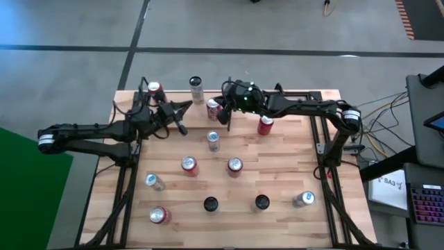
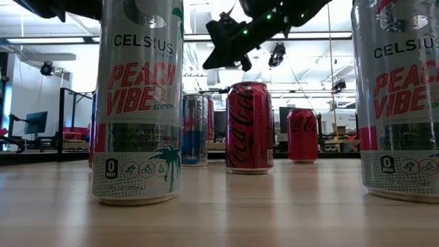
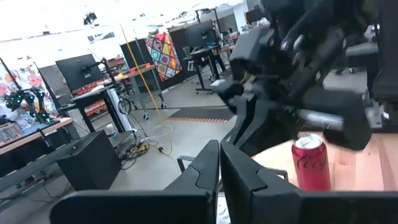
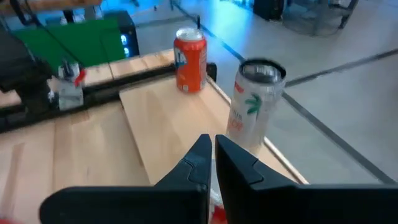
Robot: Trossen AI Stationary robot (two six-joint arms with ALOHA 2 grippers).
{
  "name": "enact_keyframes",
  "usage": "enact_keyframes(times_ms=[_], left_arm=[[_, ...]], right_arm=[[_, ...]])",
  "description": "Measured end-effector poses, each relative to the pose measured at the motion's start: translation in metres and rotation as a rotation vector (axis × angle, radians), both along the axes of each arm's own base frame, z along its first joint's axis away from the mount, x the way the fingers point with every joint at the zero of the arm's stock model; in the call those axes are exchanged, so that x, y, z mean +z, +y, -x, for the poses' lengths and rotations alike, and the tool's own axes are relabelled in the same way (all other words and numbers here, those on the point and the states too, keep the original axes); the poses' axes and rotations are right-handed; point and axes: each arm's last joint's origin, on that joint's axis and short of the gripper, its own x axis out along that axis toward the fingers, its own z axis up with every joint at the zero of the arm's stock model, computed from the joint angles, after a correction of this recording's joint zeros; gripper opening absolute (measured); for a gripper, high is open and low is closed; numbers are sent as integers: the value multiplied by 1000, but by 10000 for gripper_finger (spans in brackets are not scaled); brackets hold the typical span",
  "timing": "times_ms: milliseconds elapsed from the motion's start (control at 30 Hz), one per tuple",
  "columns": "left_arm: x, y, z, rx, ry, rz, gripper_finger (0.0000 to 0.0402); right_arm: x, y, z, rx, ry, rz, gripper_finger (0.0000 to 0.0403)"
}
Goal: Place canned beverage on shelf
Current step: Put the red white soda can on the shelf
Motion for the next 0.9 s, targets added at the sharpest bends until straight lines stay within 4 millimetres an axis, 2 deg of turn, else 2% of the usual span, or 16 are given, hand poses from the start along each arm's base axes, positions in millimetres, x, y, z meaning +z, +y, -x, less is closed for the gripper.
enact_keyframes(times_ms=[233, 433, 900], left_arm=[[2, 0, 1, 0, -16, -3, 0], [2, 0, 1, 0, -10, -6, 0], [-1, 0, 1, 1, 21, -10, 0]], right_arm=[[-12, -8, -8, 25, 10, -41, 12], [-18, -7, -5, 26, 77, -59, 12], [-10, -4, 1, 50, 105, -32, 12]])
